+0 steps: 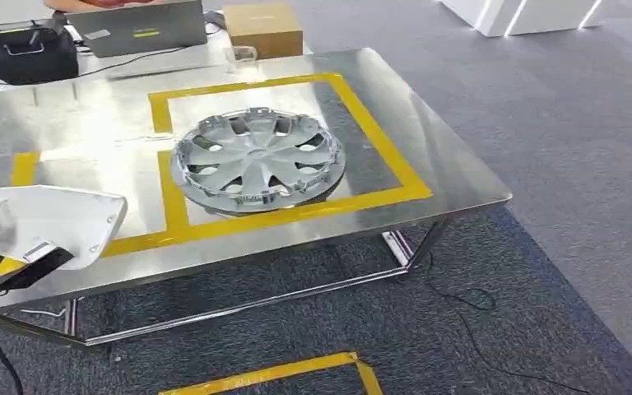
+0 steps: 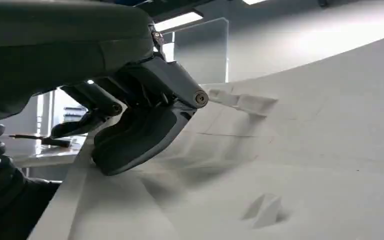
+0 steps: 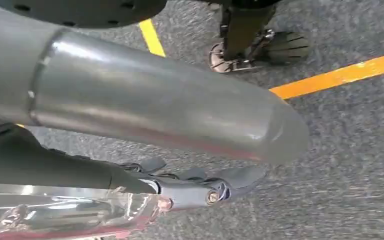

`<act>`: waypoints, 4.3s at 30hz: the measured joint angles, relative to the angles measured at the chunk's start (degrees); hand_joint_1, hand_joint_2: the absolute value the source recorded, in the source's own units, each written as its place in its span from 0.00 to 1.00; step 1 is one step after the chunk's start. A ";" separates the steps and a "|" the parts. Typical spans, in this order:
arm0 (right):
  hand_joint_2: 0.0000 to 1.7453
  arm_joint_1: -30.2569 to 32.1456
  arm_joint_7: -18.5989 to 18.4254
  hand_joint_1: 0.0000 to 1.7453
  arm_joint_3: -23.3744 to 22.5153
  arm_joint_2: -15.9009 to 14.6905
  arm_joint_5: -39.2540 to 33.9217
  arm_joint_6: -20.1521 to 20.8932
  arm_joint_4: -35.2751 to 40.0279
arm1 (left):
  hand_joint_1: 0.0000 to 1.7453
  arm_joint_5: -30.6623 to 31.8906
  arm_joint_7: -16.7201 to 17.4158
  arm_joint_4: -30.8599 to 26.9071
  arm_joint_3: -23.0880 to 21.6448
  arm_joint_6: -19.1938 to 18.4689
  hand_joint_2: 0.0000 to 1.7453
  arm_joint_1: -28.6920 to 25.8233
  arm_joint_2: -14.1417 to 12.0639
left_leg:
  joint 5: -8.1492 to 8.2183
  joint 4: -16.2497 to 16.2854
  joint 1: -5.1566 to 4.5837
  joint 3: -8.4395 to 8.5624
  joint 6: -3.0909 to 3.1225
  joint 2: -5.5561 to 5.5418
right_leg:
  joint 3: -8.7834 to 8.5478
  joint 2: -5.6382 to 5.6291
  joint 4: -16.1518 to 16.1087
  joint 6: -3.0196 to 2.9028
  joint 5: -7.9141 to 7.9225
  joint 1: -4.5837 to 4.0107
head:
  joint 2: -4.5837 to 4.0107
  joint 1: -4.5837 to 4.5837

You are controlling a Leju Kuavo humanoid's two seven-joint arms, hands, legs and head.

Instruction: Take the parts from the cabinet and place them on the table.

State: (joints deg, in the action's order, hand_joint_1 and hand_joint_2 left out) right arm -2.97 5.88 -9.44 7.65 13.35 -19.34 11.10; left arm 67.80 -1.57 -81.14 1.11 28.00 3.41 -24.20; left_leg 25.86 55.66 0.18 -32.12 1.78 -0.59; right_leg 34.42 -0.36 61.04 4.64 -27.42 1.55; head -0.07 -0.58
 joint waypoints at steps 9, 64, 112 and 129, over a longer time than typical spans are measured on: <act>0.00 0.86 0.09 0.00 -0.20 0.00 -0.02 0.02 -0.09 | 1.00 -0.41 1.03 2.93 -0.90 -1.44 1.00 0.77 0.20 | 2.41 0.28 -0.39 3.76 -1.14 -0.04 | 2.73 -0.03 -2.23 -1.98 4.16 -1.16 | 0.00 0.04; 0.00 0.23 -0.20 0.00 -0.81 0.31 1.53 0.94 -0.09 | 0.00 1.57 1.03 9.58 -3.32 -1.49 0.00 5.26 -3.52 | 2.32 -1.59 -0.18 4.50 -2.81 -0.01 | 1.34 -0.65 -3.54 -3.01 4.59 -1.36 | 0.00 0.15; 0.00 0.70 0.39 0.00 -2.06 0.31 1.20 1.11 -0.09 | 0.00 0.90 1.18 9.34 -3.21 -1.44 0.00 4.07 -3.67 | 0.98 -1.95 -0.04 4.56 -0.78 0.46 | 6.84 -0.09 10.93 -0.78 -0.50 -1.03 | 0.00 -0.07; 0.00 0.68 0.59 0.00 -2.71 -0.15 1.42 1.29 -0.09 | 0.00 0.35 1.31 9.40 -2.80 -1.03 0.00 3.96 -3.76 | 4.09 4.94 0.78 3.07 -4.10 0.44 | 2.83 -0.11 -3.22 -3.65 5.69 -0.71 | 0.00 0.52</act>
State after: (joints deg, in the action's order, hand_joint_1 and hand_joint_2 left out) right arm -2.28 6.47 -12.15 7.50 14.78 -18.05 11.02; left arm 68.15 -0.26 -71.73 -1.68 26.97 7.36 -27.96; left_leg 29.95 60.60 0.97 -29.05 -2.32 -0.15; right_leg 37.25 -0.47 57.82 0.99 -21.72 0.83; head -0.07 -0.07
